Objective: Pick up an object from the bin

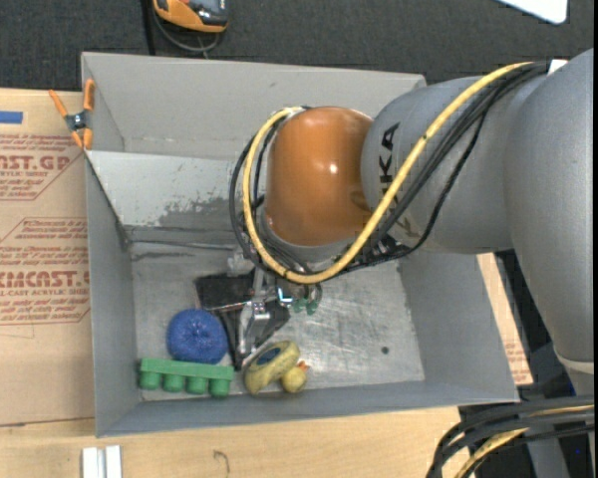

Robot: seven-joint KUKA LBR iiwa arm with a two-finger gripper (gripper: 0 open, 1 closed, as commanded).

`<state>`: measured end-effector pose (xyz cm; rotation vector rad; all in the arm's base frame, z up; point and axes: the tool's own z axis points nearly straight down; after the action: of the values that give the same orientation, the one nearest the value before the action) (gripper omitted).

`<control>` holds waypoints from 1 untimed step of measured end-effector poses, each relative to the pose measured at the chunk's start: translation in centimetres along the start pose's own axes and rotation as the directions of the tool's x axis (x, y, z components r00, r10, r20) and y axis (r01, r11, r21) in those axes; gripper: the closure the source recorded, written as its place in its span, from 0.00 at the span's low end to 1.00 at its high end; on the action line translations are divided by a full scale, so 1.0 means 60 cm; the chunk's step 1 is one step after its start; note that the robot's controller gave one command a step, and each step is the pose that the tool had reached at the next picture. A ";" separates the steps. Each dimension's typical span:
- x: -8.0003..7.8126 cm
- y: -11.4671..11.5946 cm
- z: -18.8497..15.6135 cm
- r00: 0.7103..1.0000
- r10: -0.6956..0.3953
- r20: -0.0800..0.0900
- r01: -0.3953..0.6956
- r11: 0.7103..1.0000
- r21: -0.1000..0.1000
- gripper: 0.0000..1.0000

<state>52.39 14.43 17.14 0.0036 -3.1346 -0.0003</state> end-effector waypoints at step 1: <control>-0.003 -0.001 -0.007 1.000 0.002 0.007 -0.002 1.000 -0.001 0.00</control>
Offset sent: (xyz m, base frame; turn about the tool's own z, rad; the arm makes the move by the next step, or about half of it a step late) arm 0.0409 -0.0121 -0.1014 -0.0821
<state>52.59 14.35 17.55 0.0002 -3.1420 -0.0021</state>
